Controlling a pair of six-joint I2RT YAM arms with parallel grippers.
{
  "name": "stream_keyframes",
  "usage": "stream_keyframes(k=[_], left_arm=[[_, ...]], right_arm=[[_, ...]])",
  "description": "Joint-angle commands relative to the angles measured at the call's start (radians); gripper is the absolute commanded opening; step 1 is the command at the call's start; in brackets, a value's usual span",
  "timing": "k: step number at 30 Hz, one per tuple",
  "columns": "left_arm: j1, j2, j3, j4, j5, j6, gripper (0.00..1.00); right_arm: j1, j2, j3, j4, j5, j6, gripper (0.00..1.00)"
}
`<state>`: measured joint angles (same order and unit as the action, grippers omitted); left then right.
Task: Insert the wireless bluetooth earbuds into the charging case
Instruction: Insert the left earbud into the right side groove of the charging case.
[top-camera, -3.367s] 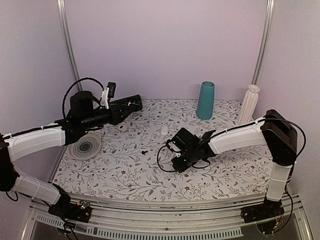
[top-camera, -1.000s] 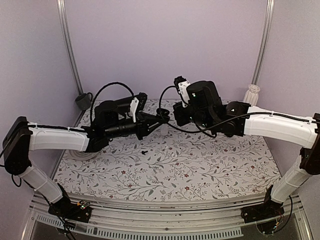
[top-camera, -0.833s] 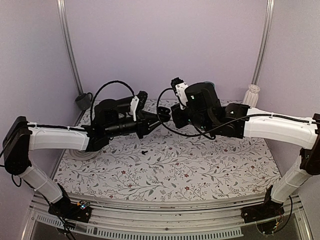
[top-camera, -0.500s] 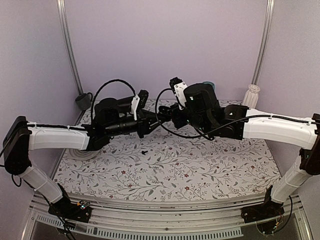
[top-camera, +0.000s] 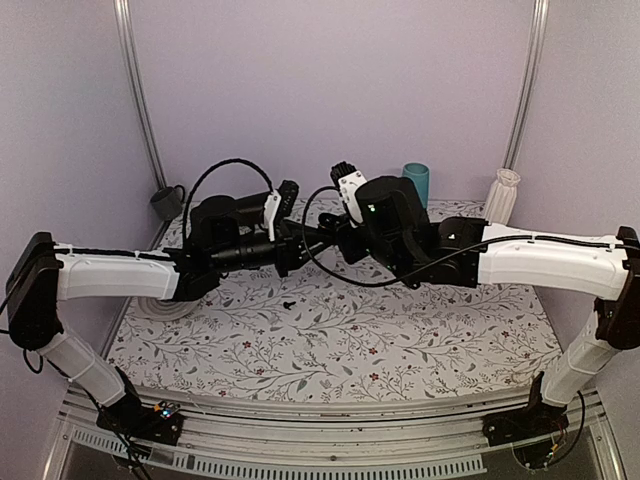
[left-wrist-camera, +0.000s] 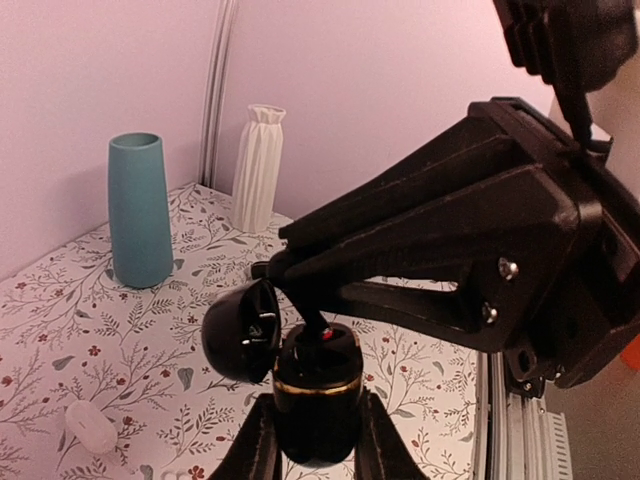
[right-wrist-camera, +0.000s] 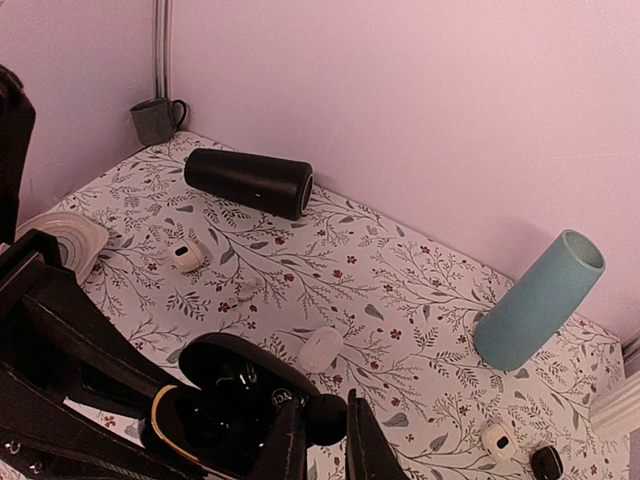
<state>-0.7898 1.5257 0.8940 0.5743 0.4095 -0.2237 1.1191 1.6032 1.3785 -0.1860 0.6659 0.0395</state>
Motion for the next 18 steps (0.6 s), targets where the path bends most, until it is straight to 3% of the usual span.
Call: stream_keyframes(k=[1,18], left_arm=[[-0.015,0.005,0.038,0.033,-0.005,-0.012,0.00],[-0.013,0.011,0.046,0.090,-0.041,-0.102,0.00]], right_arm=[[0.022,0.028,-0.012,0.017,0.031,-0.022,0.06],[0.026,-0.015,-0.082,0.081,0.006,-0.029,0.07]])
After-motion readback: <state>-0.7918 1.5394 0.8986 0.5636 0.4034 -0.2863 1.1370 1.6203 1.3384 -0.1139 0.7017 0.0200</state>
